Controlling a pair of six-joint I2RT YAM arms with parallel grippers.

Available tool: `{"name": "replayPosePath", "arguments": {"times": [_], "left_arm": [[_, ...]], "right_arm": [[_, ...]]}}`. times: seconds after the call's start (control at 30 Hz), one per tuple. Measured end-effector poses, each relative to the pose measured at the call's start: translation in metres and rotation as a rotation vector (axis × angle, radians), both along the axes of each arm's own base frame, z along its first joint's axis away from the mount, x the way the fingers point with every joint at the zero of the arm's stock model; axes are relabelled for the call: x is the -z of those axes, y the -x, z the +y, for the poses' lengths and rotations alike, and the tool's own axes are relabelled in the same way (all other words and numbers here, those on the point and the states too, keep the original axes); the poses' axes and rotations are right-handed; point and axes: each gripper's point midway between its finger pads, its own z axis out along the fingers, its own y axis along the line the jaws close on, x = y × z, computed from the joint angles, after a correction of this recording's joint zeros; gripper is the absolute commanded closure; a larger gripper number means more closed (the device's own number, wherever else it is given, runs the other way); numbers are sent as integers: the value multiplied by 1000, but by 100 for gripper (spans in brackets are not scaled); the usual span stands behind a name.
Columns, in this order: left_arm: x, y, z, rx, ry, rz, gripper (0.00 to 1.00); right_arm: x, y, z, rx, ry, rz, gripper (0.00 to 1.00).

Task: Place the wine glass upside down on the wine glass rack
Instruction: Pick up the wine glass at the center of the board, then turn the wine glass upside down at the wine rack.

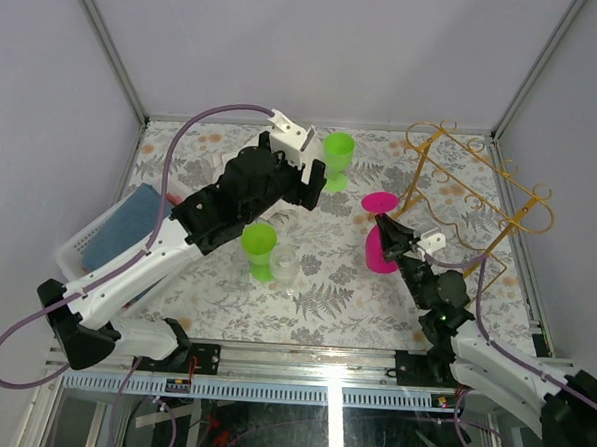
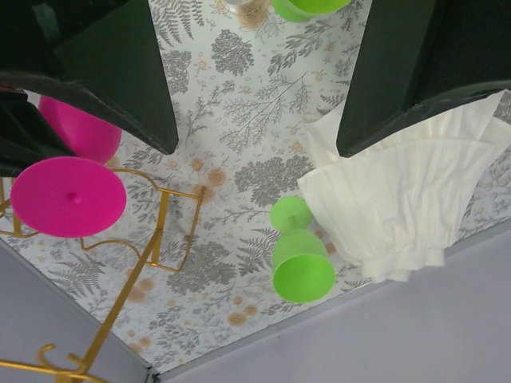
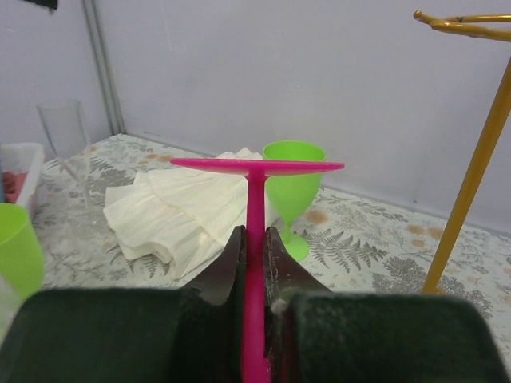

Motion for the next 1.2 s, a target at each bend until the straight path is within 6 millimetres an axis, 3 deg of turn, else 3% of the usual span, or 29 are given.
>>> {"name": "replayPosePath", "arguments": {"times": [0.2,0.27,0.5,0.63,1.2], "left_arm": [[12,-11,27,-85,12,21,17],[11,-12,28,-88,15,18,17],[10,-12,28,-93,25,7,16],[11,-13,29,-100,23,6,16],[10,-13,30,-101,24,5,16]], "right_arm": [[-5,-34,8,90,-12,-76,100],[-10,-37,8,99,-19,-92,100],[-74,-58,16,149,-103,-229,100],[-92,-63,10,191,-136,-265,100],[-75,-82,-38,447,-213,-170,100]]}}
